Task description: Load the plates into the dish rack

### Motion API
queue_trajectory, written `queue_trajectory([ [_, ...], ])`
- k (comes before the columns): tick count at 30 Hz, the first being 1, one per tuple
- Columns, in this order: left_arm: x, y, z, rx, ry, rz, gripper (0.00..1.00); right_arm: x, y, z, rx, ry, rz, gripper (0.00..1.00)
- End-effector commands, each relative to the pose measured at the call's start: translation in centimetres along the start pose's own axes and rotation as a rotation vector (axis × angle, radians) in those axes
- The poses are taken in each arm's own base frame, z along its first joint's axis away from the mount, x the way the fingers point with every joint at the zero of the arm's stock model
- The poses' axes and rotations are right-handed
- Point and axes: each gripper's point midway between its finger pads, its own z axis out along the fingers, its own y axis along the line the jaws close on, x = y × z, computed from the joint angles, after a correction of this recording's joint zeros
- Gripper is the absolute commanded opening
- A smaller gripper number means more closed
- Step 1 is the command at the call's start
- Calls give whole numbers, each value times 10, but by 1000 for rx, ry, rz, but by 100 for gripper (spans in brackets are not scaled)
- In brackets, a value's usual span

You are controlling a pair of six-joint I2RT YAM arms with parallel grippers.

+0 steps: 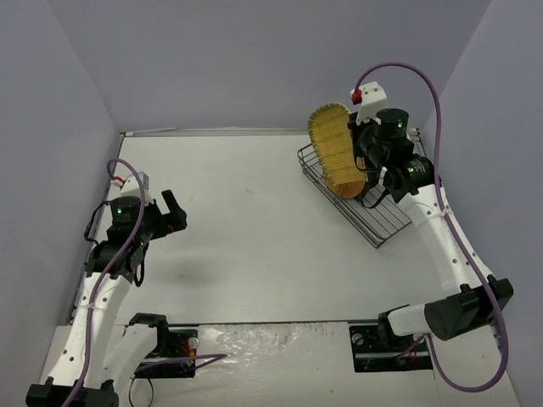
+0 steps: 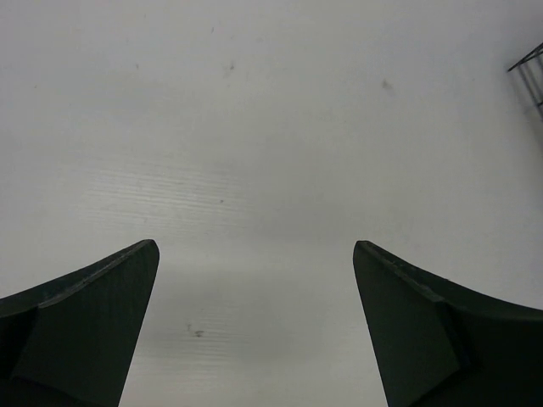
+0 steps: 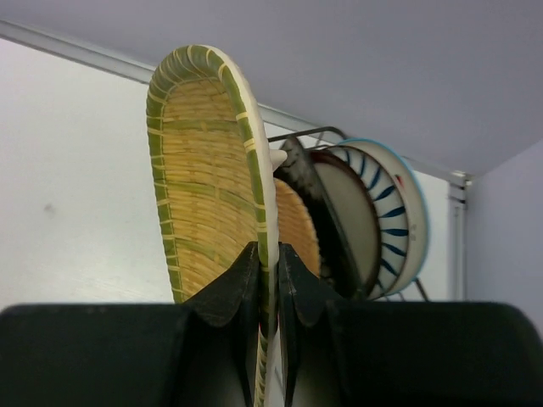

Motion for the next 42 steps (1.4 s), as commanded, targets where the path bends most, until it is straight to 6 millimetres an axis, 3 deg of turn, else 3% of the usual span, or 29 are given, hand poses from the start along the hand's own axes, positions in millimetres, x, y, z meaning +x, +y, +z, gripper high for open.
queue_trajectory([
  [1, 9, 14, 12, -53, 46, 83, 97, -34, -42, -2, 190, -70, -165, 0],
  [5, 10, 16, 21, -60, 78, 90, 97, -23, -40, 19, 174, -37, -259, 0],
  [13, 8, 17, 21, -58, 69, 90, 97, 3, -37, 53, 152, 18, -423, 0],
  [18, 7, 17, 21, -54, 67, 91, 97, 10, -34, 70, 146, 16, -432, 0],
  [21, 8, 16, 21, -52, 70, 91, 97, 24, -31, 82, 135, 46, -441, 0],
  [35, 6, 23, 19, -90, 60, 98, 97, 74, -20, 109, 110, 128, -444, 0],
  [42, 6, 24, 18, -94, 57, 99, 97, 99, -4, 121, 45, 163, -400, 3],
])
